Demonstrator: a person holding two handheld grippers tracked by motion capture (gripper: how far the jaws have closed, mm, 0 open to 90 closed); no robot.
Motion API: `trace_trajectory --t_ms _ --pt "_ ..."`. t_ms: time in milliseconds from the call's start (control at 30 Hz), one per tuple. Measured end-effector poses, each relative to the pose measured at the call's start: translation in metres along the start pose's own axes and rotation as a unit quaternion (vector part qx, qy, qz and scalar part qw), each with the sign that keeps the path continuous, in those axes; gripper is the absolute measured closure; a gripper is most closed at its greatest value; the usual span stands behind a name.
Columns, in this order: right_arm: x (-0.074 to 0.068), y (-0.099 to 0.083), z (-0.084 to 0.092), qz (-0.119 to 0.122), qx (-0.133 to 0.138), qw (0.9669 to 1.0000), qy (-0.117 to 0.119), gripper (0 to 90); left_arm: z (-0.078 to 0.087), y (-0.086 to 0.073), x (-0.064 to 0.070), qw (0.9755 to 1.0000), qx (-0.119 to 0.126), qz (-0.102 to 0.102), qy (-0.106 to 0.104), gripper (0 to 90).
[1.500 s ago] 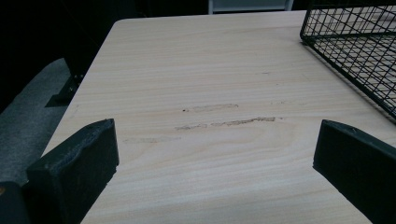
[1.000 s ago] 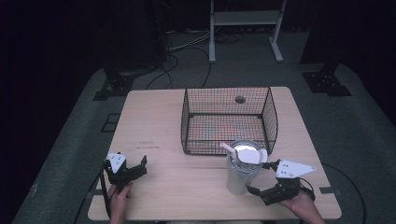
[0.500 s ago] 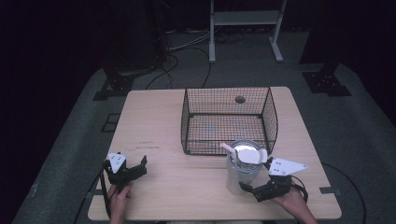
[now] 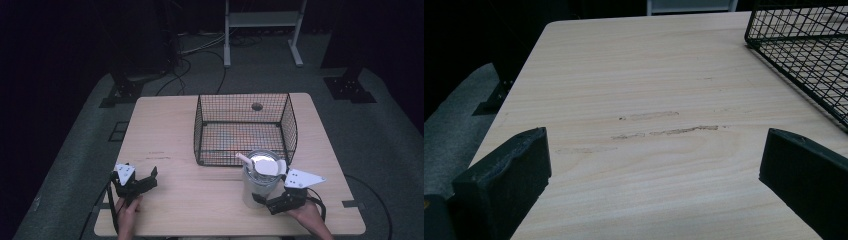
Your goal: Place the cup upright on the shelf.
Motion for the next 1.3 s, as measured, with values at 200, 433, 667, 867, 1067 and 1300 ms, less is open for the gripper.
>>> trace_trajectory --t_ms 200,433,667,867,1067,1300 --pt "-0.0004 0.0009 -0.0033 0.002 0.006 1.0 -0.002 6.8 0.0 -0.0001 0.0 1.0 -0.001 -0.001 0.0 0.0" --pt "-0.0009 0.0019 -0.0069 0.0 0.013 0.9999 -0.004 6.9 -0.0001 -0.0001 0.0 1.0 -0.001 -0.001 -0.001 0.0" --pt "-0.0017 0.0023 -0.0084 0.001 0.015 0.9999 -0.004 7.6 -0.0001 -0.0001 -0.0001 1.0 -0.001 0.0 -0.001 0.0" --pt "-0.0014 0.0026 -0.0082 0.003 0.02 0.9998 -0.004 8.0 -0.0001 0.0 0.0001 1.0 0.001 0.0 -0.001 0.0" --pt "-0.0003 0.0033 -0.0083 0.005 0.017 0.9998 0.001 8.2 -0.0002 0.0001 -0.0003 1.0 0.001 0.0 -0.001 0.0" --pt "-0.0008 0.0099 -0.0093 0.0 0.014 0.9997 0.021 8.3 -0.0002 0.0001 -0.0004 1.0 0.002 0.001 -0.001 0.0"
Point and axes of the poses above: each handheld gripper's, and its own axes: z roughly backward along the jaws, y roughly out of its top, x roughly to its right, the point moved 7 cm from there along -z, roughly forward along the jaws, and after that the axes turned 11 degrees about -y, right-handed, at the moved point
